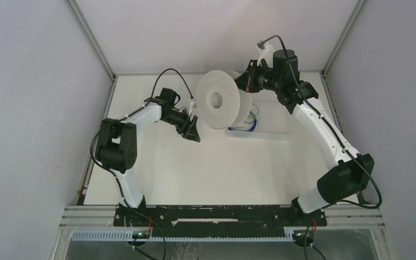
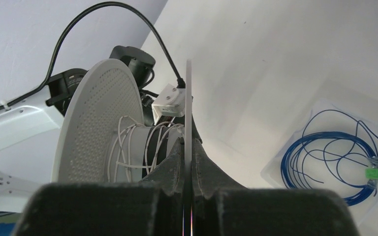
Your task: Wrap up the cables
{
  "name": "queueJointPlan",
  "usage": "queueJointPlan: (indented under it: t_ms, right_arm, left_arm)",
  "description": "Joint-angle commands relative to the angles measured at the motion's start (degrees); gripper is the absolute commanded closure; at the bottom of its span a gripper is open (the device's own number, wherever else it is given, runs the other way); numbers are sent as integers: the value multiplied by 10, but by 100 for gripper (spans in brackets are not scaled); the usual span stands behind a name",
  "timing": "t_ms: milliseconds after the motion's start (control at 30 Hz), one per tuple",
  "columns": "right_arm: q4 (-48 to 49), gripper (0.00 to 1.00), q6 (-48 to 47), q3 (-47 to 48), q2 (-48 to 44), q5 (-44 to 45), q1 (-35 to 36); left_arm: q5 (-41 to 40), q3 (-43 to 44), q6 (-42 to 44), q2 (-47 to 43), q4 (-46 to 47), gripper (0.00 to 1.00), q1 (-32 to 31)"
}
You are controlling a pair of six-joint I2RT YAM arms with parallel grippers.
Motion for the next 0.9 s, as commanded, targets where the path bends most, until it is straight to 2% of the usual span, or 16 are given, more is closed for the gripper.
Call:
queueJointPlan:
  t_ms: [0,133,333,567,767,867]
  right_arm:
    - [23,100,10,6,-28,-29,-2]
    - [23,100,8,1,-38,-31,-2]
    - [23,100,7,5,-43,-24,-6]
    - [20,100,5,18,-43,-22,-12]
    - [20,100,6,18,-47,-20,-16]
    - [20,100,6,18,-50,-20,-16]
  left_arm:
    - [82,40,38,5,-24,30,0]
    - [112,52,61,20,-47,31,4]
    - [144,60,116,29,-116,45,5]
    - [145,53,131,38,-152,44,6]
    - [143,52,142,38,-165,51,5]
    - [140,53,138,40,-165,50,5]
